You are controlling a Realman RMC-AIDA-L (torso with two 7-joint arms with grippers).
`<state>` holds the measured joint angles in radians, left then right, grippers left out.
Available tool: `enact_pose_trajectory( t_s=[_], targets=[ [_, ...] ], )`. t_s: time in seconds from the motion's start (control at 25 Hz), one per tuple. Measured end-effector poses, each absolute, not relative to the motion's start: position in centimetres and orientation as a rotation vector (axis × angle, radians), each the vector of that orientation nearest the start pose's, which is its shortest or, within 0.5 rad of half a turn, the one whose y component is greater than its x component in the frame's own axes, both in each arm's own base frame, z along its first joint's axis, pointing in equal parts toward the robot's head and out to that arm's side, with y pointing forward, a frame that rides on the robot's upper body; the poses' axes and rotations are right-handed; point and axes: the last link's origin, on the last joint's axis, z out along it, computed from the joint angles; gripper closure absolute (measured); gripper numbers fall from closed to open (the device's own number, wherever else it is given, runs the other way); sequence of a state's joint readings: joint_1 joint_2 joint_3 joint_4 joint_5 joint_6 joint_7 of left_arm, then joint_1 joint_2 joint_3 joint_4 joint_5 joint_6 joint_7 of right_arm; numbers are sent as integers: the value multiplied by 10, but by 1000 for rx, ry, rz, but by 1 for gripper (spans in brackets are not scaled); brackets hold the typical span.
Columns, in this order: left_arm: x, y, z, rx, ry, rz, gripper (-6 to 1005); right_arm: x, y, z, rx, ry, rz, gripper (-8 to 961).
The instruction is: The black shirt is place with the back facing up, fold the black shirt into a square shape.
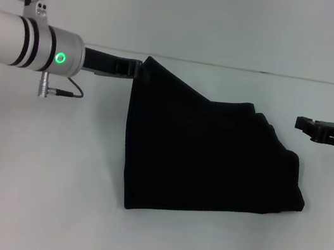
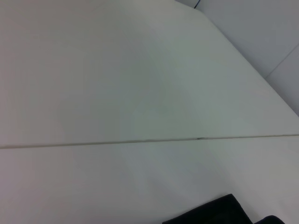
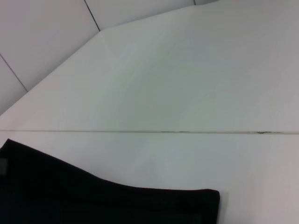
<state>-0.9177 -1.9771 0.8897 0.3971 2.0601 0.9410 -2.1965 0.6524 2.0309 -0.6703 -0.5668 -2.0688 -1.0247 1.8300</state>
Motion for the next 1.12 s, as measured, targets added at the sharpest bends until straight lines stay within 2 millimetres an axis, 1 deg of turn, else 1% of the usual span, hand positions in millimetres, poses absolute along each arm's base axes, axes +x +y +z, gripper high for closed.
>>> enact_pose_trajectory(
  t_s=[0.48,0.92,1.12],
  targets=[
    [-178,468,-12,-2341,-1293,-459,837,289,406,16,-2215,1171,505,938],
    [-181,471,-14,-2316,-1263,-447,821,288,405,13,-2228,1171,505,922],
    [-183,473,-14,-2332,-1145,-420,814,285,408,14,-2233,1162,506,914]
  ],
)
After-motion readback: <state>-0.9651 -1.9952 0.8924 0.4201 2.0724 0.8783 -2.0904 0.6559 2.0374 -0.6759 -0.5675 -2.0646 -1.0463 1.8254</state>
